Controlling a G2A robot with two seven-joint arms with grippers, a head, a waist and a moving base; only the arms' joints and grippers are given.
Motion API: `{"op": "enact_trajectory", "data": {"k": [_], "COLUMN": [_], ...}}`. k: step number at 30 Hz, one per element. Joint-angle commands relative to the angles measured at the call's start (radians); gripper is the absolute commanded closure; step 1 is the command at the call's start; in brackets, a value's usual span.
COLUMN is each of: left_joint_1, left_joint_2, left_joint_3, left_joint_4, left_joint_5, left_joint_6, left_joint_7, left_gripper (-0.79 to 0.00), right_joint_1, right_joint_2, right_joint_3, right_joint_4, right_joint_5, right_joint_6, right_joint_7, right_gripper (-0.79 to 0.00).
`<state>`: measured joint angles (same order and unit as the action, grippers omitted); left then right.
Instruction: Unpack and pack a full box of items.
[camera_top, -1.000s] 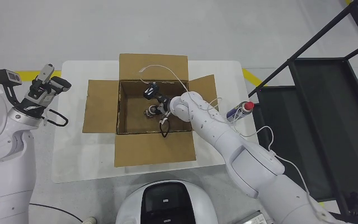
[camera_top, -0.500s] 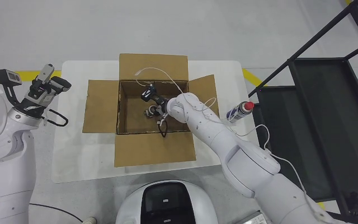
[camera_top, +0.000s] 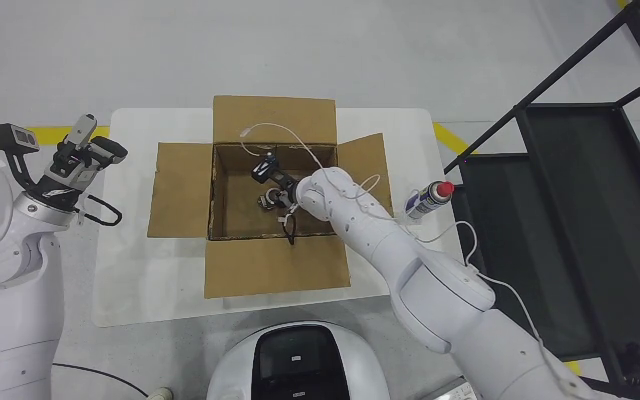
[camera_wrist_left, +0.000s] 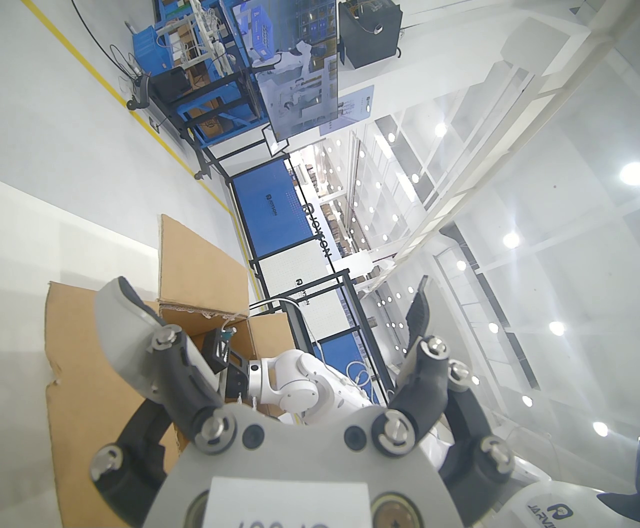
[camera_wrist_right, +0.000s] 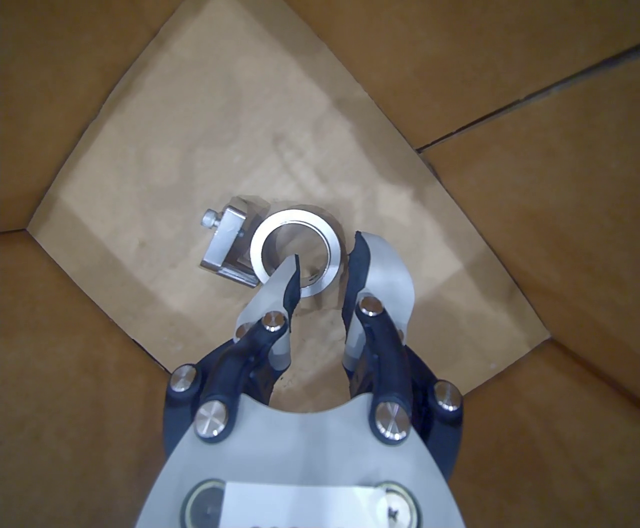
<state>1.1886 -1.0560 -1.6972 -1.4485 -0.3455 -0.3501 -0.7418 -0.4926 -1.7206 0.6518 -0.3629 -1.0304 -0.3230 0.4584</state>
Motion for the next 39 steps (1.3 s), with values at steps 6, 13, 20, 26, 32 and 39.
{"op": "enact_trajectory", "data": {"k": [6, 13, 20, 26, 32, 39], "left_joint_1": [0.000, 0.000, 0.000, 0.000, 0.000, 0.006], "left_joint_2": [0.000, 0.000, 0.000, 0.000, 0.000, 0.000], "left_joint_3": [0.000, 0.000, 0.000, 0.000, 0.000, 0.003], "left_joint_4": [0.000, 0.000, 0.000, 0.000, 0.000, -0.003], "left_joint_5": [0.000, 0.000, 0.000, 0.000, 0.000, 0.012], "left_joint_6": [0.000, 0.000, 0.000, 0.000, 0.000, 0.007], "left_joint_7": [0.000, 0.000, 0.000, 0.000, 0.000, 0.011], "left_gripper": [-0.785, -0.785, -0.785, -0.785, -0.785, -0.785], "right_joint_1": [0.016, 0.026, 0.011, -0.020, -0.091, -0.275], "right_joint_2": [-0.005, 0.008, 0.043, 0.088, 0.156, 0.236], "right_joint_3": [0.005, 0.021, 0.050, 0.094, 0.168, 0.293], "right_joint_4": [0.022, 0.012, -0.055, -0.147, -0.316, -0.715], "right_joint_5": [-0.005, -0.014, -0.021, -0.026, -0.060, -0.086], "right_joint_6": [-0.002, -0.025, -0.126, -0.199, -0.245, -0.216], "right_joint_7": [-0.008, -0.023, -0.051, -0.053, -0.014, 0.164], "right_gripper": [0.000, 0.000, 0.000, 0.000, 0.000, -0.135]}}
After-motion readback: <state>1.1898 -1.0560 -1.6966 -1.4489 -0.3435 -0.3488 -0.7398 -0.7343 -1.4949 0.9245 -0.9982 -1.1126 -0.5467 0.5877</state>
